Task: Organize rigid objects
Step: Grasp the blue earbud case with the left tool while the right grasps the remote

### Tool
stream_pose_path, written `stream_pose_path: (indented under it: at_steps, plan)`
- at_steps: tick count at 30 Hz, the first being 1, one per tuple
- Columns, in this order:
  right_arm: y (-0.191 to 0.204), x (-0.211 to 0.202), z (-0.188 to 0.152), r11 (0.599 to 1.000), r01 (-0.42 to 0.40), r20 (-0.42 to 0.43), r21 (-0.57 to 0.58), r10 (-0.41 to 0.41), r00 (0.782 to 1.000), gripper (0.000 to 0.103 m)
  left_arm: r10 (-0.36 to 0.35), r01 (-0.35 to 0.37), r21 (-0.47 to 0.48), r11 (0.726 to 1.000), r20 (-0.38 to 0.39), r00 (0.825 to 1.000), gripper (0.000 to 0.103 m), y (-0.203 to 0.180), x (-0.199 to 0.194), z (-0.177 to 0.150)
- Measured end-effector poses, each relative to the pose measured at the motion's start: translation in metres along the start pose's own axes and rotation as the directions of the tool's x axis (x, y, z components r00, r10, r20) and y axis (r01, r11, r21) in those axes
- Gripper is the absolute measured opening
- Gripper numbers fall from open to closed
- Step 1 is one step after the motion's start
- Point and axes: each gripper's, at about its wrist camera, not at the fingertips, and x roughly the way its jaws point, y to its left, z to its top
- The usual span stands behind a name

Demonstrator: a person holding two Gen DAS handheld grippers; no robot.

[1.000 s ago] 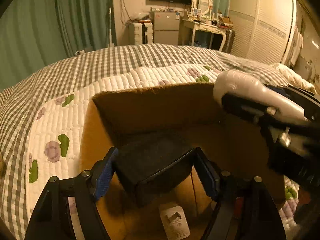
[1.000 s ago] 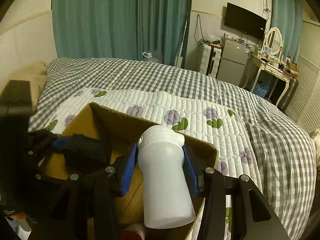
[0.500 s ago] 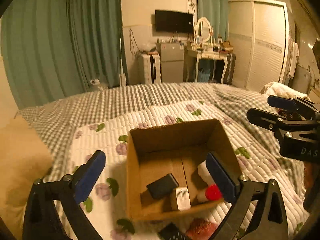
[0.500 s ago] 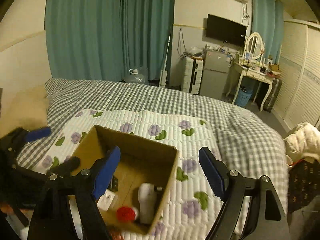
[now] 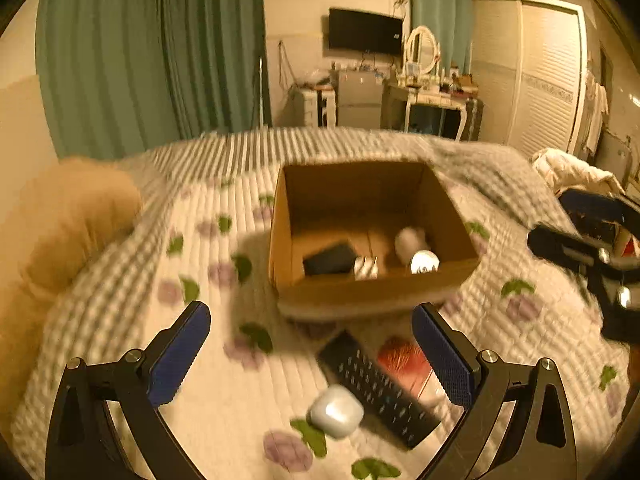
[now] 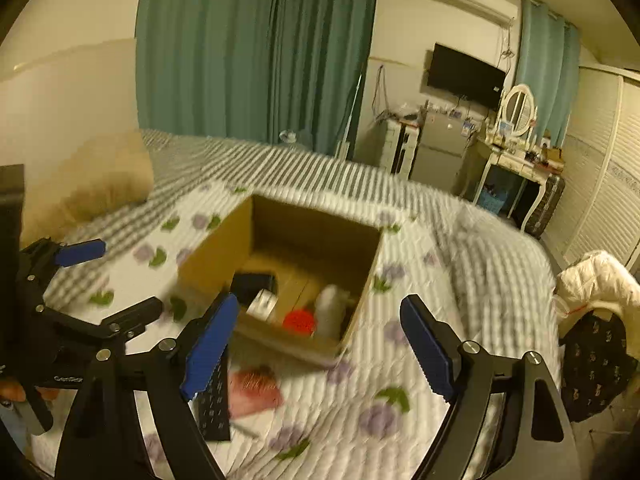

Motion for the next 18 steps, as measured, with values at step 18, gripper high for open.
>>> stream_pose_path:
  at_steps: [18]
  plan:
    - [-0.001, 0.091, -0.082, 0.979, -0.029, -0.205, 0.201, 0.071, 0.976, 0.09, 0.06, -0.046, 0.068, 0.997, -0.223, 0.973, 0.1, -0.014, 0.078, -0.089]
